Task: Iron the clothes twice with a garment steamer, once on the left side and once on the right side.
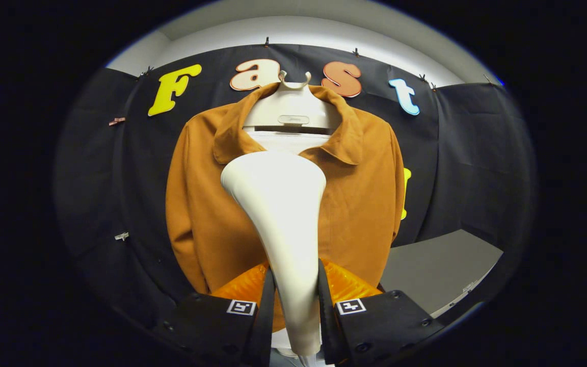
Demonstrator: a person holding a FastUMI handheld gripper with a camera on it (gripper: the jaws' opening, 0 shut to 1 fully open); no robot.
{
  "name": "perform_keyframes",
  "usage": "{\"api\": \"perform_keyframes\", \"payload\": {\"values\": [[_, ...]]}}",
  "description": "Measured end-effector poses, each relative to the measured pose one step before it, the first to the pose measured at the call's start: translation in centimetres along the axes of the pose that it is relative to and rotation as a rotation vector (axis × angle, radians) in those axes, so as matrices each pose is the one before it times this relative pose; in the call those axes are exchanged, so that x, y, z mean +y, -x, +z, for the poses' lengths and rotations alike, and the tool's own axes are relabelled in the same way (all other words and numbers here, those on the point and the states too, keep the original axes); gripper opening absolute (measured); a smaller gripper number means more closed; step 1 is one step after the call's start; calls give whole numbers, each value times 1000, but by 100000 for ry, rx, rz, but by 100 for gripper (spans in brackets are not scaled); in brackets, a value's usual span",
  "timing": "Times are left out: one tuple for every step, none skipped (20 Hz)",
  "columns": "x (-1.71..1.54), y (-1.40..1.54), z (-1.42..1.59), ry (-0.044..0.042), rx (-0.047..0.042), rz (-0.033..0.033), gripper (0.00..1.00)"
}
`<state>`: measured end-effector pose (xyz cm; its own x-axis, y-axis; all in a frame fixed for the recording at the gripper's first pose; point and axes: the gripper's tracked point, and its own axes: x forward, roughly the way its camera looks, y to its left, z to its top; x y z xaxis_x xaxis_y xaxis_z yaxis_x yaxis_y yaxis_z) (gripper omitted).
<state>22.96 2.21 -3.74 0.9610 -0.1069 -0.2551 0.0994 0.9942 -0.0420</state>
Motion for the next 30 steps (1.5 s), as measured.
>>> {"api": "perform_keyframes", "payload": {"values": [[621,-171,-119,7,471,778,43],[532,-195,-203,-125,615,696,43],[491,-235,-174,-149,712,550,43],[504,-227,-345,-75,867,511,43],[456,-318,-292,-36,971,413,43],[324,-365,-332,0,1019,240,43],[341,-421,-333,3,1164,-7,43],[281,-439,-474,-203,1378,-121,42],[154,-613,-626,39,1789,-258,43],[55,-696,-800,362,2531,-525,43],[106,-502,-792,210,2526,-608,43],[209,-736,-814,-129,2356,-428,43],[139,-525,-559,-326,1813,-116,43],[-7,-400,-676,-65,1760,-147,43],[116,-403,-569,39,1556,-148,43],[86,-532,-395,21,1338,-212,43],[60,-415,-396,44,1226,-186,43],[121,-394,-457,58,1220,-20,43],[116,-242,-430,113,1145,92,43],[152,-247,-575,224,1298,47,43],[101,-307,-549,101,1342,-55,43],[-63,-303,-515,113,1493,-49,43],[16,-165,-601,144,1582,-33,43],[52,-214,-681,41,1540,30,43],[106,-127,-614,151,1474,104,43],[35,-114,-554,70,1239,10,43],[-20,-185,-527,38,1233,3,43],[-72,-187,-587,-36,1230,-35,43],[-33,-167,-688,59,1331,-43,43],[-28,-195,-626,107,1475,-39,43]]}}
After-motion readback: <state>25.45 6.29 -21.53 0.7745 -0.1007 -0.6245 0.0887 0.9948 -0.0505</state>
